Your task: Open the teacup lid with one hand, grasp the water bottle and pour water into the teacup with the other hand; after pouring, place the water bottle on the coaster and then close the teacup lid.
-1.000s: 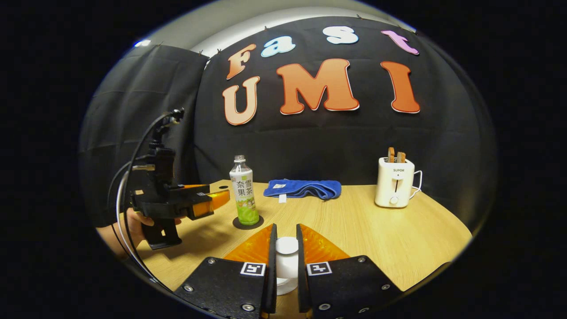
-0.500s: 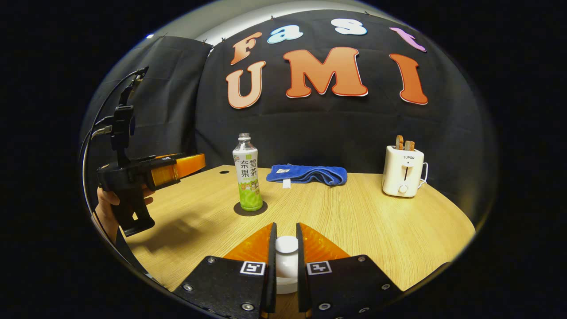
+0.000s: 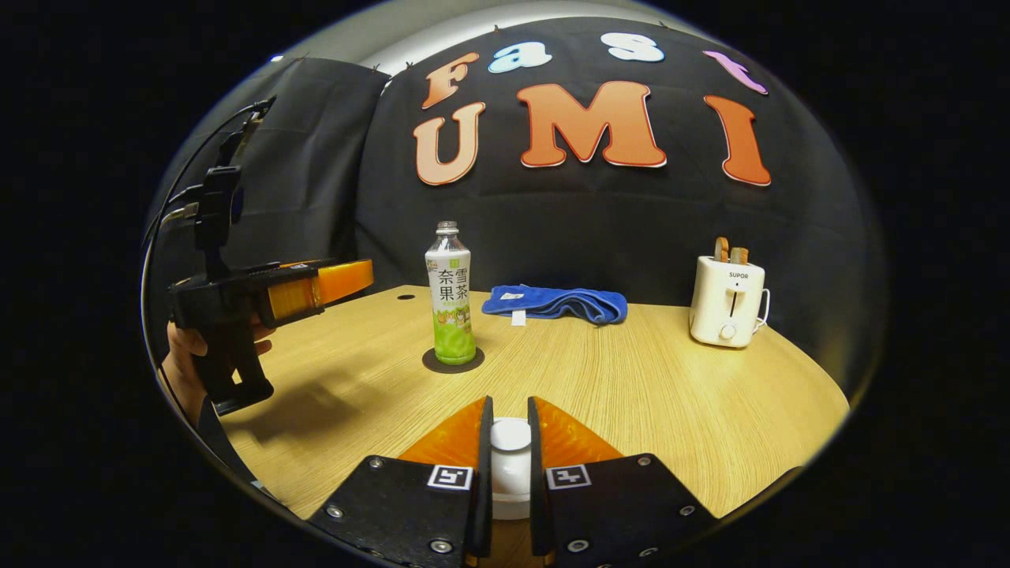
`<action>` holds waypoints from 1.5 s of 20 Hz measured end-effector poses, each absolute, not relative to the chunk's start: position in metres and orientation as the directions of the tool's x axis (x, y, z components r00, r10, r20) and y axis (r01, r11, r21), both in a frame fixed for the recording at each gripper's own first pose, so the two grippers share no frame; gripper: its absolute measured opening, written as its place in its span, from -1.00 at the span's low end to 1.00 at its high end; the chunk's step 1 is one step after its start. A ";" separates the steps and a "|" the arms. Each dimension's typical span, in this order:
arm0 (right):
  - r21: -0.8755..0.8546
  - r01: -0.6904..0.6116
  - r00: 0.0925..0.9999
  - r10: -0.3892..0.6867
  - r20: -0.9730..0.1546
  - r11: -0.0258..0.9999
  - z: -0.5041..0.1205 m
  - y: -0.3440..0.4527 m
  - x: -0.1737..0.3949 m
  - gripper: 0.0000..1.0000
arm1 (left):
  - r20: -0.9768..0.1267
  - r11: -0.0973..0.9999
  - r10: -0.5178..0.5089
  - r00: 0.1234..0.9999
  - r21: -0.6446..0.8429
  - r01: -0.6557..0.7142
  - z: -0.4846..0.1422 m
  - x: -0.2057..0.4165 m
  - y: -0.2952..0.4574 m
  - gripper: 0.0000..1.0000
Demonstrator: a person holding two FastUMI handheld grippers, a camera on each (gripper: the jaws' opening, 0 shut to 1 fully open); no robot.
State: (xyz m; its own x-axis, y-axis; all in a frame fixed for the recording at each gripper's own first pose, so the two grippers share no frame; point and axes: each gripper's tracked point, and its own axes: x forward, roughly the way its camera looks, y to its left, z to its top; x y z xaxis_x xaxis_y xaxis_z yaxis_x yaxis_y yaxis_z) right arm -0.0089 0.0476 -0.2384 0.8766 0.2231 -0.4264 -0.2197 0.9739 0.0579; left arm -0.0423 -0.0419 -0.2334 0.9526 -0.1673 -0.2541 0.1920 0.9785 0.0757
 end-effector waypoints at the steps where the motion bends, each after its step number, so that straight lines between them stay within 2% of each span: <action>1: 0.059 -0.222 0.875 0.226 -0.429 0.973 -0.240 0.049 -0.010 -0.60 | -0.253 0.978 -0.167 0.953 0.082 0.193 -0.233 -0.043 -0.042 0.94; 8: 0.048 -0.219 0.871 0.218 -0.440 0.974 -0.245 0.048 -0.010 -0.59 | -0.247 0.974 -0.175 0.953 0.096 0.204 -0.231 -0.048 -0.049 0.94; 13: 0.059 -0.219 0.875 0.223 -0.430 0.974 -0.238 0.050 -0.009 -0.45 | -0.241 0.979 -0.176 0.954 0.063 0.196 -0.222 -0.048 -0.051 0.94; 16: 0.065 -0.211 0.903 0.220 -0.368 0.975 -0.213 0.047 -0.005 -0.34 | -0.231 0.979 -0.188 0.955 0.036 0.201 -0.213 -0.051 -0.050 0.94; 18: 0.073 -0.200 0.918 0.212 -0.335 0.977 -0.196 0.044 -0.001 -0.26 | -0.228 0.980 -0.189 0.955 0.024 0.199 -0.207 -0.051 -0.049 0.94; 21: 0.051 -0.173 0.947 0.180 -0.266 0.984 -0.162 0.035 0.005 0.10 | -0.227 0.981 -0.188 0.956 0.000 0.193 -0.194 -0.055 -0.045 0.95; 25: 0.008 -0.108 0.983 0.108 -0.151 0.994 -0.113 0.022 0.014 0.47 | -0.206 0.984 -0.177 0.963 -0.017 0.177 -0.173 -0.059 -0.037 0.94; 30: -0.027 -0.048 0.998 0.047 -0.047 0.998 -0.074 0.018 0.017 0.60 | -0.144 0.986 -0.166 0.976 -0.013 0.166 -0.147 -0.068 -0.029 0.95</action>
